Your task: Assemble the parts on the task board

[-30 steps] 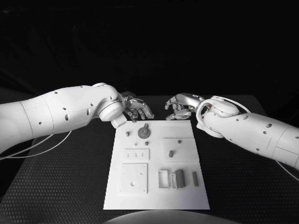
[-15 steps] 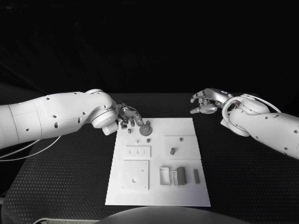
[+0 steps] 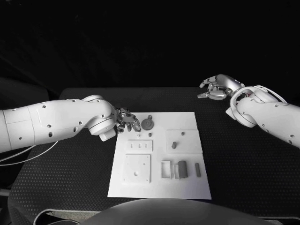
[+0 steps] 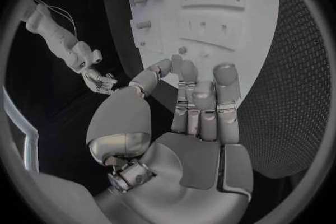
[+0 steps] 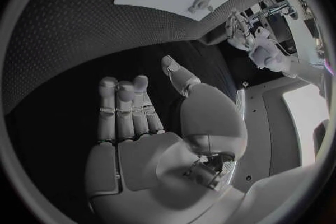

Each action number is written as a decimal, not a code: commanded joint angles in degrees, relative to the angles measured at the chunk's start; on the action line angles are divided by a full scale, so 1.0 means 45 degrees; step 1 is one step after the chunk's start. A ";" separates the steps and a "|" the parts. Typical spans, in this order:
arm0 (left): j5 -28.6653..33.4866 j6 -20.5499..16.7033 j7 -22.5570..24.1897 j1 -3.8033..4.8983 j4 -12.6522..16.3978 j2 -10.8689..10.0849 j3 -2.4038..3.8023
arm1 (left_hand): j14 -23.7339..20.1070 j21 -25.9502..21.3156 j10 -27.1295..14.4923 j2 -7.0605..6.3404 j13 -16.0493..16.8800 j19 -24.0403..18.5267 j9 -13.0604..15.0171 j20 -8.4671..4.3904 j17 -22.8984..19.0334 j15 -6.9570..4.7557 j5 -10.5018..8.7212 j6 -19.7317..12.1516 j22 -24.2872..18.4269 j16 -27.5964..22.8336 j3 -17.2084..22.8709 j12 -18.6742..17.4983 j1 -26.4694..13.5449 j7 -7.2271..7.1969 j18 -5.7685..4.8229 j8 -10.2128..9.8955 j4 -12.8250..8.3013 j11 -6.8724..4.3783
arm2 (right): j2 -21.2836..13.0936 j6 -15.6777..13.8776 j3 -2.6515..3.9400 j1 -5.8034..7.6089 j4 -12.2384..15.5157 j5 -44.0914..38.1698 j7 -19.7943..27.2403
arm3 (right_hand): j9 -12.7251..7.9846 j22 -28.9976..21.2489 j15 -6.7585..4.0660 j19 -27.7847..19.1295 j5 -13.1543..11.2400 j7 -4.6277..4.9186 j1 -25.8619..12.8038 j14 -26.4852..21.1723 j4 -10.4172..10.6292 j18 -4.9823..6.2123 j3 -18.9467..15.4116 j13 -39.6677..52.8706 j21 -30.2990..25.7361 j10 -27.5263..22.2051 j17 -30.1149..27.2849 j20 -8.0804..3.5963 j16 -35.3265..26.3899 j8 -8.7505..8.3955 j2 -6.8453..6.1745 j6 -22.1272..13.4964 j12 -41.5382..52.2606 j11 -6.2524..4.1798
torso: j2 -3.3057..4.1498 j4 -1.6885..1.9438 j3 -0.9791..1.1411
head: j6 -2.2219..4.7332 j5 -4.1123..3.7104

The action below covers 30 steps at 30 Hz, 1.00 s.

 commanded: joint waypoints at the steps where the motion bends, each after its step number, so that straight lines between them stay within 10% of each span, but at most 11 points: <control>1: -0.0770 -0.0643 -0.0191 -0.0288 0.0083 -0.0030 0.0001 | 0.0509 0.0119 0.0883 0.0098 0.0026 0.0482 0.1948 -0.0447 0.0019 -0.0669 0.0729 0.0830 0.0335 0.0123 0.0441 0.0106 0.0072 -0.0285 0.0229 0.0905 0.0038 -0.0837 | 0.0144 -0.0409 0.0007 0.0026 -0.0265 0.0793 0.0316 | -0.0016 -0.0019 -0.0007 -0.0075 0.0033 0.0440 0.0143 -0.0092 -0.0001 0.0583 -0.0075 -0.0026 -0.0069 -0.0060 -0.0027 0.0018 -0.0064 0.0015 0.0007 -0.0355 -0.0049 -0.0006 | -0.0022 0.0024 0.0029 | -0.0130 0.0012; 20: -0.0987 -0.0508 -0.0122 -0.1264 -0.0160 0.0242 -0.0002 | 0.0502 0.0606 0.1091 0.0067 0.0156 0.0477 0.2086 -0.0391 0.0019 -0.0666 0.0530 0.1143 0.0329 0.0575 0.0476 0.0386 -0.0103 -0.0395 0.0185 0.1023 0.0106 -0.0839 | 0.0391 -0.0190 0.0050 0.0121 -0.0705 0.0849 0.0283 | -0.0029 -0.0033 -0.0002 -0.0097 0.0033 0.0444 0.0104 -0.0111 0.0036 0.0583 -0.0107 -0.0085 -0.0100 -0.0076 -0.0058 0.0050 -0.0095 0.0018 0.0048 -0.0354 -0.0065 -0.0001 | -0.0023 0.0017 0.0001 | -0.0178 -0.0103; 30: -0.0997 -0.0301 -0.0097 -0.1396 -0.0337 0.0589 -0.0002 | 0.0480 0.0746 0.1110 0.0158 0.0183 0.0454 0.2123 -0.0379 -0.0008 -0.0664 0.0368 0.1182 0.0319 0.0695 0.0458 0.0434 -0.0154 -0.0409 0.0187 0.1030 0.0130 -0.0839 | 0.0469 -0.0024 0.0050 0.0127 -0.0634 0.0849 0.0255 | -0.0035 -0.0038 0.0000 -0.0108 0.0033 0.0446 0.0096 -0.0120 0.0043 0.0583 -0.0117 -0.0105 -0.0112 -0.0087 -0.0068 0.0060 -0.0105 0.0016 0.0057 -0.0359 -0.0071 0.0002 | -0.0028 0.0023 0.0014 | -0.0178 -0.0172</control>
